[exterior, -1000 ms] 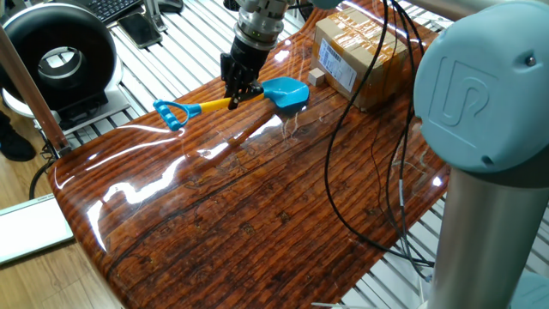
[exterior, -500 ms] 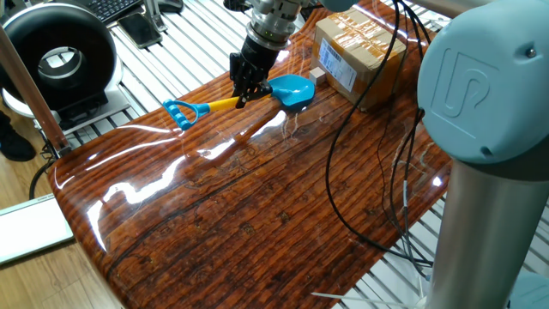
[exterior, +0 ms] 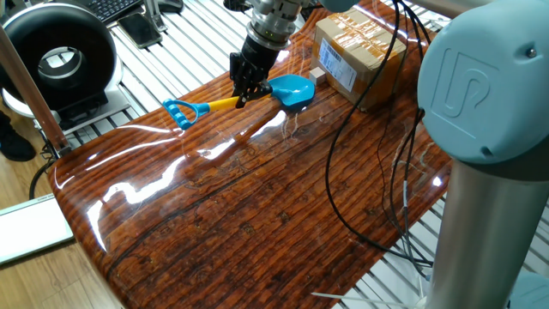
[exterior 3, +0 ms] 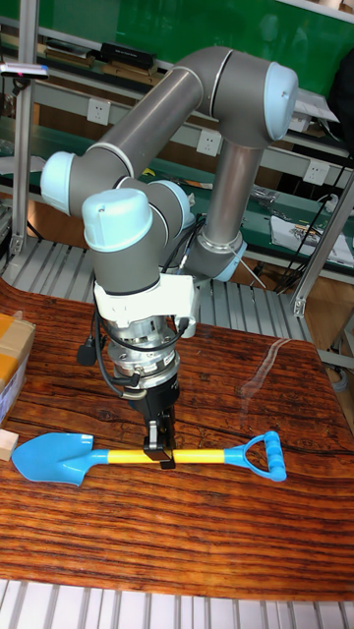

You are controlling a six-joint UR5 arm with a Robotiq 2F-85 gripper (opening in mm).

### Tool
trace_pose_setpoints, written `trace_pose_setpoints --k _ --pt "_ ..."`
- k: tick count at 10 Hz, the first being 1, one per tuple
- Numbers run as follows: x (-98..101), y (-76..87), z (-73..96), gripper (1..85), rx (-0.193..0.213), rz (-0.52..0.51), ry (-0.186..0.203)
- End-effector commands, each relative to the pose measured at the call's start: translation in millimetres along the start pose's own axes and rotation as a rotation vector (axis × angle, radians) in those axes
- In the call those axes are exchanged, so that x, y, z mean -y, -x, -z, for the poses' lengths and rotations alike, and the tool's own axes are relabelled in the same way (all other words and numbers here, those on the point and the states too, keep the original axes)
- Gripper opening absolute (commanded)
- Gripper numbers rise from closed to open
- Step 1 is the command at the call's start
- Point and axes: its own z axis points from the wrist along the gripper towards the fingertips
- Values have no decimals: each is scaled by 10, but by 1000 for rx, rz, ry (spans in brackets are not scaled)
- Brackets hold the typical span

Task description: Use a shovel to scoop up an object

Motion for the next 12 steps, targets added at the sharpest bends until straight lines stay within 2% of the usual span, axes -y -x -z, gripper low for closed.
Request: trace_pose_setpoints --k 1,10,12 --pt "26 12 18 10 9 -6 -8" --pt "39 5 18 10 6 -9 -13" --pt "37 32 18 10 17 -10 -12"
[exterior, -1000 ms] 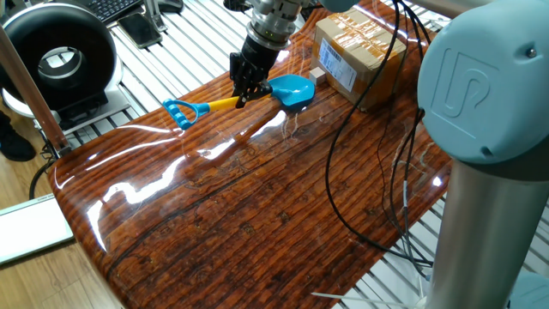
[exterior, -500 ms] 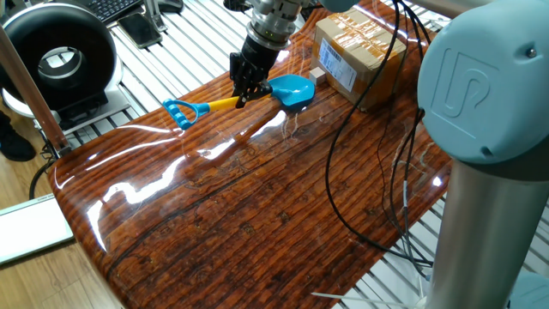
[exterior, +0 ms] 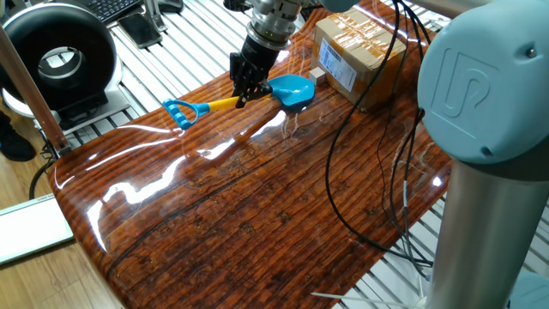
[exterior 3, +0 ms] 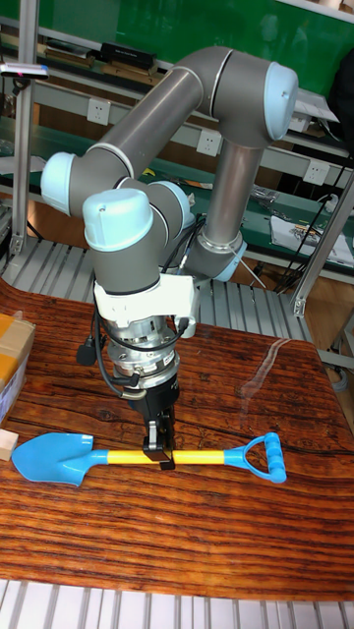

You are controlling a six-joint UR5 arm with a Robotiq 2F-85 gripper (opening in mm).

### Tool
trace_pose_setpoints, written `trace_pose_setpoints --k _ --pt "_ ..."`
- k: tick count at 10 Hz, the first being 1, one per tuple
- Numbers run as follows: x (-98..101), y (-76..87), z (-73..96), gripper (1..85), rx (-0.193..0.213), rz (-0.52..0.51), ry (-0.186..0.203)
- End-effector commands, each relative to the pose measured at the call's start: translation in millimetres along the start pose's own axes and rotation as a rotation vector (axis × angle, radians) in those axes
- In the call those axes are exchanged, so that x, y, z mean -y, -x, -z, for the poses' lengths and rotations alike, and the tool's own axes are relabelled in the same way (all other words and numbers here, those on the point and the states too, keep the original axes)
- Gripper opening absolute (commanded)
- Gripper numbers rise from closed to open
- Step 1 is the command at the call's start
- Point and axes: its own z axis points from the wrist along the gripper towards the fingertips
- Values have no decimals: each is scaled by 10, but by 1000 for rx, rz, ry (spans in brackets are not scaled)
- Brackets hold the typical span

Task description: Use a shovel to scoop up an object

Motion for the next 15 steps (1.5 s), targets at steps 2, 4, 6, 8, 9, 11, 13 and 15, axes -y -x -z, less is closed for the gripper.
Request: trace_pose_setpoints --k 2,4,6,8,9,11,13,15 --pt "26 26 18 10 13 -3 -8" --pt "22 25 18 10 13 0 -6" --pt "17 29 18 10 15 0 -5" --pt "22 25 18 10 13 0 -6" --pt "22 25 18 10 13 0 -6" --pt "21 33 18 10 16 -8 -6" --pt "59 9 19 10 7 -9 -20" --pt "63 1 19 10 4 -8 -22"
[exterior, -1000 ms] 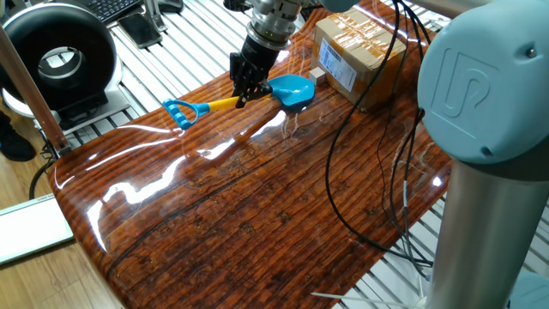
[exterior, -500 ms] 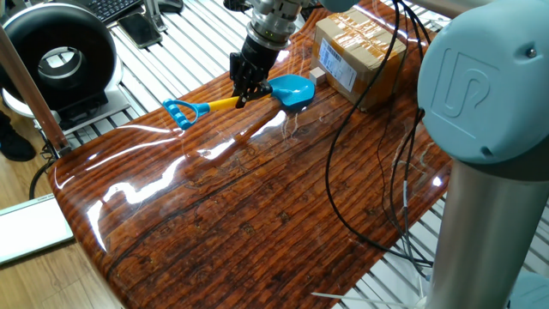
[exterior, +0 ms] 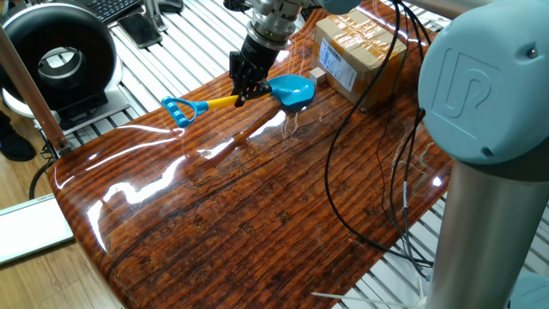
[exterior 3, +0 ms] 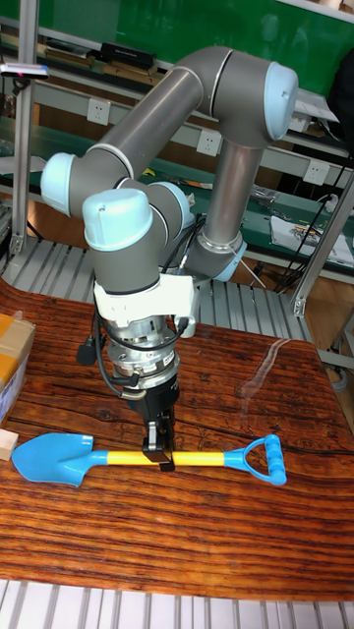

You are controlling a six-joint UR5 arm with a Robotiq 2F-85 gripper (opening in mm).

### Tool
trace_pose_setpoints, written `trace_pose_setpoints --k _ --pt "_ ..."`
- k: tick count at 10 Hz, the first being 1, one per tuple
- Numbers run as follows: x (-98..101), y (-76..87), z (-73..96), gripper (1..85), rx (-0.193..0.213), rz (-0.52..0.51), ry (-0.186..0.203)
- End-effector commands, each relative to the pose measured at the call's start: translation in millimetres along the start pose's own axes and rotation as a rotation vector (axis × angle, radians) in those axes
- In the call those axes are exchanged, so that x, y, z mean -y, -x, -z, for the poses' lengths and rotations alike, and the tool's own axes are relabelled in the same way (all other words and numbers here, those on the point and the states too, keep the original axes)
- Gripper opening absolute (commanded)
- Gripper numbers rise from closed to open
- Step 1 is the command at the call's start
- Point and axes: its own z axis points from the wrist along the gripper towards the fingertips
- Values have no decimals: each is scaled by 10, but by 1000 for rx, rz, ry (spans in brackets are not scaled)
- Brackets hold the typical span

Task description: Use a shovel to scoop up an object

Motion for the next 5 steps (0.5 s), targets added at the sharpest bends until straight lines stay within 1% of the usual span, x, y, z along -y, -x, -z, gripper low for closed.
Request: trace_pose_setpoints --k 1,3,5 --pt "23 41 19 10 19 -16 -6" --pt "25 5 18 10 5 -4 -8" --pt "25 17 18 10 10 -3 -7"
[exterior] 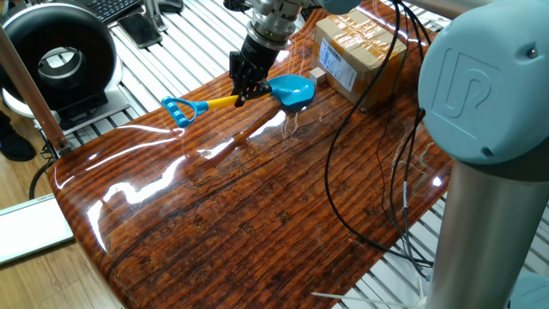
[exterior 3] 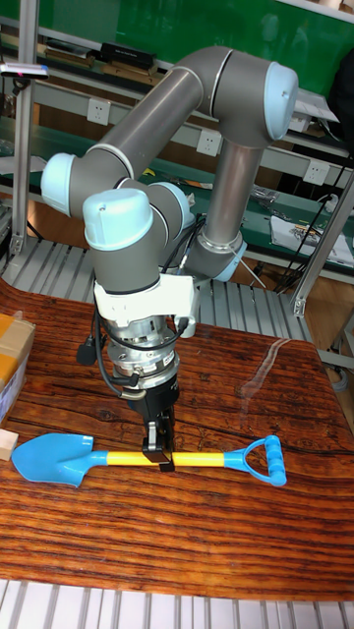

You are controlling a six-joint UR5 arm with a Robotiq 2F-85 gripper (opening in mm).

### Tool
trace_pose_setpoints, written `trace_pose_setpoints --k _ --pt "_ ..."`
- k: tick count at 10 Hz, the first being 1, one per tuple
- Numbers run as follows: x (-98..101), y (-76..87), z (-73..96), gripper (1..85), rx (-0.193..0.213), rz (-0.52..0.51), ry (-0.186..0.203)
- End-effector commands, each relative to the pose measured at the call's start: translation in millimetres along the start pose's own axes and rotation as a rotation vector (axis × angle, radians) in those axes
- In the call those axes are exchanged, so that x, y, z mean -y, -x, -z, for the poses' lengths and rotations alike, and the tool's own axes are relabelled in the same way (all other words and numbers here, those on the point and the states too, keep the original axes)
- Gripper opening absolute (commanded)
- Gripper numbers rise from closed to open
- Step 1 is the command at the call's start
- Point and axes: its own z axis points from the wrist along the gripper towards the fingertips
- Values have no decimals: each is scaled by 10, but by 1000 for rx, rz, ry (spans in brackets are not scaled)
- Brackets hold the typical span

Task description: Use a shovel to scoop up an object

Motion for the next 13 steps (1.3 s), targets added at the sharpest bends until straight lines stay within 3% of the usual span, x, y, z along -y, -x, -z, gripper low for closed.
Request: trace_pose_setpoints --k 1,13 --pt "21 5 18 10 6 -2 -6" --pt "40 -80 19 10 -27 -11 -13"
